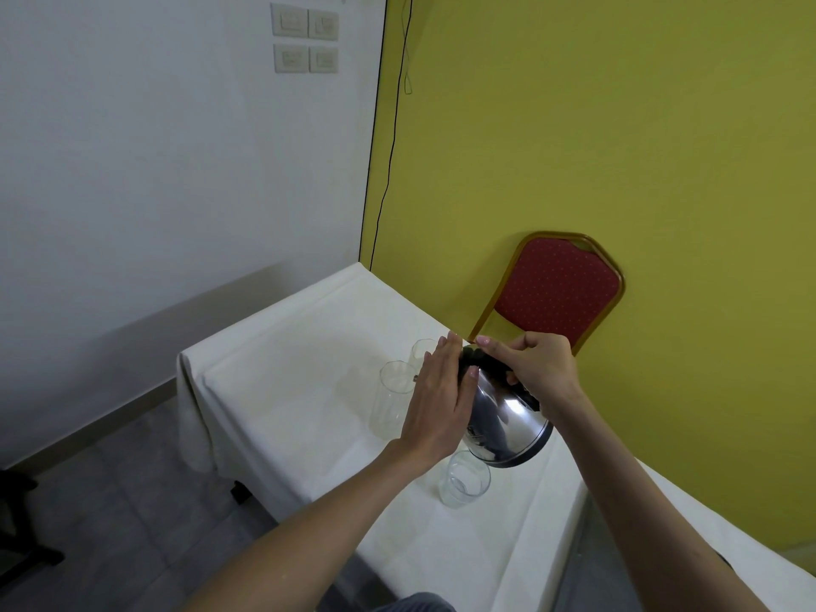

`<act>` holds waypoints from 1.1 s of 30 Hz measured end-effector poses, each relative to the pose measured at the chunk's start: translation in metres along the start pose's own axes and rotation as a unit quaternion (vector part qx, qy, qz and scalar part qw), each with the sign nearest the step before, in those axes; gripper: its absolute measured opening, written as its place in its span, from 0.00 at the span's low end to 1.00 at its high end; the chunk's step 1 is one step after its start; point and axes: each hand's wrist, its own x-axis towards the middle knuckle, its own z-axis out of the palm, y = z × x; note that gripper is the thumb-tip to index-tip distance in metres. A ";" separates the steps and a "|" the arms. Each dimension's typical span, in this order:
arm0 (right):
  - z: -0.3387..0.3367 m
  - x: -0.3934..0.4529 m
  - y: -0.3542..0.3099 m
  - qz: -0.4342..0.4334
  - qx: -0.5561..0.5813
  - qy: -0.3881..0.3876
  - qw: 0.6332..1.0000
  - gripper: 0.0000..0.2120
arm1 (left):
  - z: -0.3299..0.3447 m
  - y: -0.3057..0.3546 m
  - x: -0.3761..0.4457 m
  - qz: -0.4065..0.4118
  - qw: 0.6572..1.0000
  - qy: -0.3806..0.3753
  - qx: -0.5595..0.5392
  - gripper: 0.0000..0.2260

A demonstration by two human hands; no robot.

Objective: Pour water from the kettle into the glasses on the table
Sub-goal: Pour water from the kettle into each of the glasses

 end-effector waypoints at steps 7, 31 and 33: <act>-0.001 0.000 0.001 -0.005 0.007 -0.002 1.000 0.21 | -0.002 0.002 -0.001 0.004 1.000 0.002 -0.005 0.23; -0.003 -0.008 -0.002 -0.007 0.008 0.000 1.000 0.20 | -0.004 0.005 -0.005 -0.001 1.000 -0.011 -0.005 0.23; -0.002 -0.008 -0.001 -0.005 0.009 0.002 1.000 0.20 | -0.005 0.005 -0.005 0.002 1.000 -0.014 -0.004 0.23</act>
